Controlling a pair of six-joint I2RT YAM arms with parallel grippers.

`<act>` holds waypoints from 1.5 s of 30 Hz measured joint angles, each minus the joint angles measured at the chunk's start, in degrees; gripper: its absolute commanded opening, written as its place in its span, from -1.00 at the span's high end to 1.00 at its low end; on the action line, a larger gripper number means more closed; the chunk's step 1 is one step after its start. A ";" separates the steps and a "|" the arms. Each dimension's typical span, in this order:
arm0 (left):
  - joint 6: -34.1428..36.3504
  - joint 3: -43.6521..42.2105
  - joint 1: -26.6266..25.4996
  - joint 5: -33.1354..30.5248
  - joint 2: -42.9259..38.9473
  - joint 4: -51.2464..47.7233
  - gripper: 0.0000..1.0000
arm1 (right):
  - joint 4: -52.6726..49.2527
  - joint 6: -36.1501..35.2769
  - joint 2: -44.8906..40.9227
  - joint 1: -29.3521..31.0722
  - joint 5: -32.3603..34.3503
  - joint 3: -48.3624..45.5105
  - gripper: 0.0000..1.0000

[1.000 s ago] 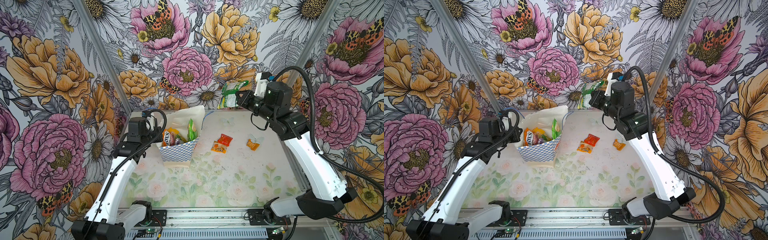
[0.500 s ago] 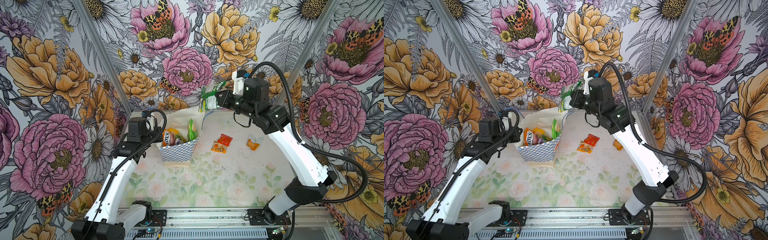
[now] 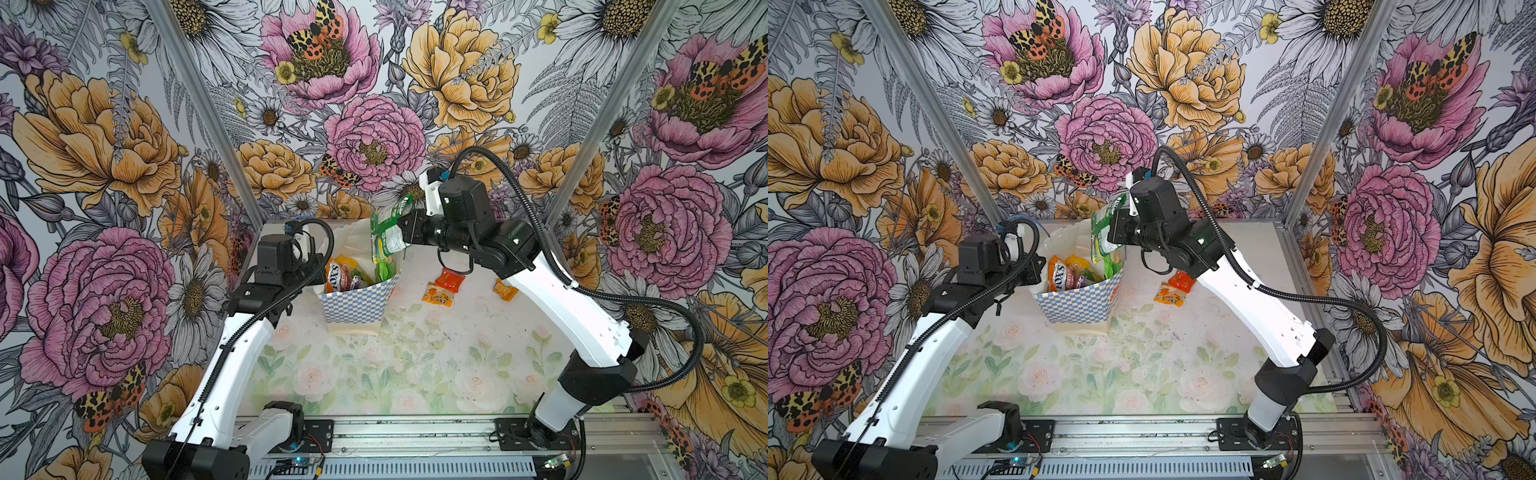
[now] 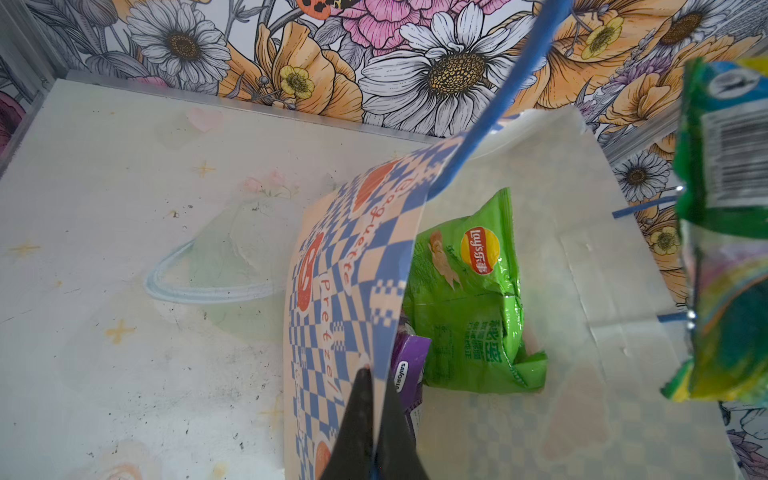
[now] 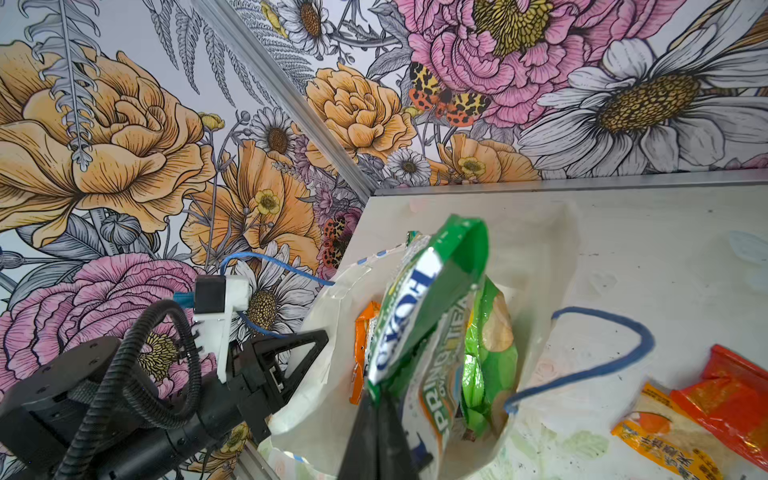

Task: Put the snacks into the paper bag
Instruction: 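Lower the green Spring Tea bag into the paper bag with the right gripper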

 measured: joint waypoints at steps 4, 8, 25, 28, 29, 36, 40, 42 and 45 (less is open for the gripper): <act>0.00 0.00 0.00 0.00 0.00 0.00 1.00 | -0.37 0.11 2.01 1.86 -0.07 0.04 1.00; 0.00 0.00 -0.02 -0.02 0.00 0.02 1.00 | -0.72 0.59 5.44 2.91 -1.01 0.96 1.00; 0.00 0.00 -0.35 0.00 -0.09 0.20 1.00 | -1.36 2.64 20.76 4.50 -7.02 13.81 1.00; 0.00 0.00 -0.37 0.00 -0.11 0.22 1.00 | -1.33 2.84 22.51 4.57 -7.26 15.13 1.00; 0.00 0.00 -0.37 0.00 -0.11 0.22 1.00 | -1.36 3.06 23.10 4.70 -7.28 15.45 1.00; 0.00 0.00 -0.37 -0.02 -0.17 0.20 1.00 | -1.36 3.69 27.06 4.76 -7.50 16.96 1.00; 0.00 -0.07 -0.37 -0.02 -0.39 0.13 1.00 | -1.29 3.69 29.44 4.79 -7.67 18.67 1.00; 0.00 -0.07 -0.37 -0.02 -0.44 0.09 1.00 | -1.27 3.69 30.01 4.81 -7.69 18.75 1.00; 0.00 -0.07 -0.37 -0.02 -0.44 0.02 1.00 | -1.27 3.69 30.69 4.85 -7.67 18.75 1.00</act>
